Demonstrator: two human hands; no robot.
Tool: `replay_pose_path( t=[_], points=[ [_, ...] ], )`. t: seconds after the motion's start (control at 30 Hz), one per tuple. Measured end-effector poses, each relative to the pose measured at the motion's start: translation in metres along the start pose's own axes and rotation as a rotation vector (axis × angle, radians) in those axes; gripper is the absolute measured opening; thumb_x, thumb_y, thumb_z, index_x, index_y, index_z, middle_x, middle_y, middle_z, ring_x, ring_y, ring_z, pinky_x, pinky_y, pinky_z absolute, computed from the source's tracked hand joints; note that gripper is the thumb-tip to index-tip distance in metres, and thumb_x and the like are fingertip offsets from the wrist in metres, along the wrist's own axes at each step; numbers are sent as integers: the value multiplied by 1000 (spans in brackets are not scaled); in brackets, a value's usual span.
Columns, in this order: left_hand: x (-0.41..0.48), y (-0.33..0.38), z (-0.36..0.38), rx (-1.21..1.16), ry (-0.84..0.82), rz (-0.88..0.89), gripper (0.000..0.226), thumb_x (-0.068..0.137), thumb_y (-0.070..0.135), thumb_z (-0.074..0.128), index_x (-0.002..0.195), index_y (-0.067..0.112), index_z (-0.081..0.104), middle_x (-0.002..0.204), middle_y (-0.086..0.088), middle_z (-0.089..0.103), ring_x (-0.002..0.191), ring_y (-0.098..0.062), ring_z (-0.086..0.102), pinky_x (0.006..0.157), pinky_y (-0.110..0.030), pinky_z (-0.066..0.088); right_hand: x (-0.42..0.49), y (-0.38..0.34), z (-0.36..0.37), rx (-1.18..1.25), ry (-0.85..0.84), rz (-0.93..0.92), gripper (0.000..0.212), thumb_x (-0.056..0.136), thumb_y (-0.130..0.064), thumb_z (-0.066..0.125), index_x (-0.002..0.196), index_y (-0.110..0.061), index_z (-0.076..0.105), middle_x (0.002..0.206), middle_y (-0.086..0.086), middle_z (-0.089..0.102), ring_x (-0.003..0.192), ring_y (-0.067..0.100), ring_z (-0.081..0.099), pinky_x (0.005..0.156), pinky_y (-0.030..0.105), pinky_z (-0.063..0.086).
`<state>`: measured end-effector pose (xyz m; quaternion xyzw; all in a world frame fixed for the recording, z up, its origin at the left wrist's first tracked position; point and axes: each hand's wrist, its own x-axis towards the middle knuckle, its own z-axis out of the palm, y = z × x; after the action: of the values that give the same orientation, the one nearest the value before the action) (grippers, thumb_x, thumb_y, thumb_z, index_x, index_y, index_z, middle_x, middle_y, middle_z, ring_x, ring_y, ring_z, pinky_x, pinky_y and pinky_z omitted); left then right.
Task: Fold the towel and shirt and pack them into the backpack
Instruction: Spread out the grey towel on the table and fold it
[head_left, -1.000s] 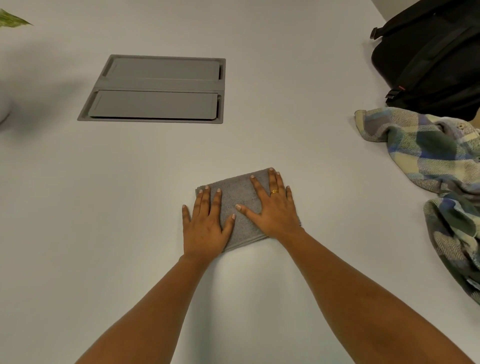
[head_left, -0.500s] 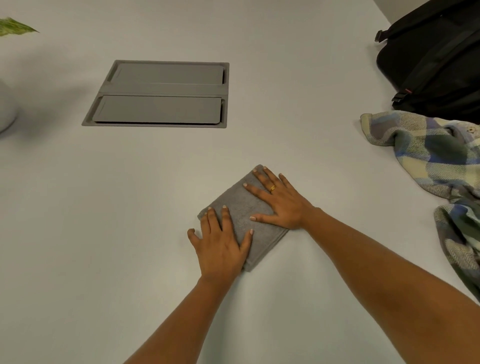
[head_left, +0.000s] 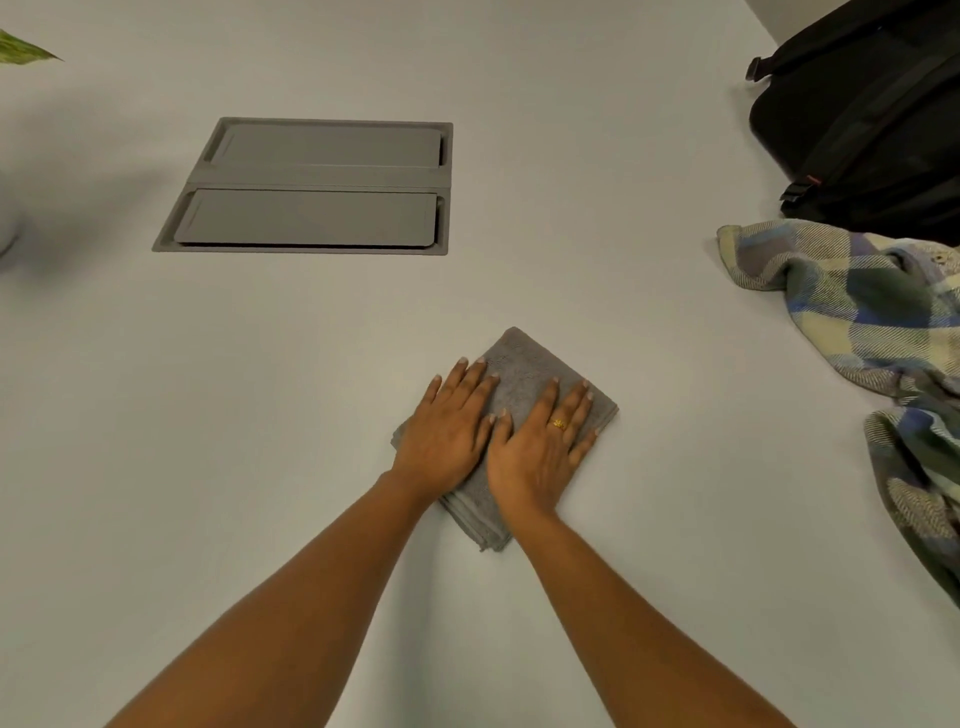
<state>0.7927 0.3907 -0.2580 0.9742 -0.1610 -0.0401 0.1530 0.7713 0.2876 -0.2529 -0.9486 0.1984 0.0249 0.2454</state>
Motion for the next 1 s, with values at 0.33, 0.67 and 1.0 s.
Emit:
replay_pose_path(
  t=[0.33,0.67,1.0],
  points=[
    [-26,29,23,49,146,-345,60,93,36,16,143,6,32,149,-13,32,136,-27,34,109,-38,20,30,18,-1,-252,-103,-486,80,80,-54,-11,149,-15,-3,157,13,-9,144,22,-13,115,42,-14],
    [-27,36,29,103,191,-389,54,93,32,27,137,8,44,143,-14,42,132,-28,41,111,-41,15,33,20,0,-198,-91,-536,64,90,-43,1,150,-21,9,158,2,-1,145,15,-6,115,35,-10],
    [-31,32,22,34,95,-307,72,89,55,7,148,15,22,155,-7,19,144,-20,10,113,-40,-6,-19,40,-5,85,-152,-315,51,102,-31,27,149,-22,12,158,4,-8,145,19,-9,116,28,0]
  ],
)
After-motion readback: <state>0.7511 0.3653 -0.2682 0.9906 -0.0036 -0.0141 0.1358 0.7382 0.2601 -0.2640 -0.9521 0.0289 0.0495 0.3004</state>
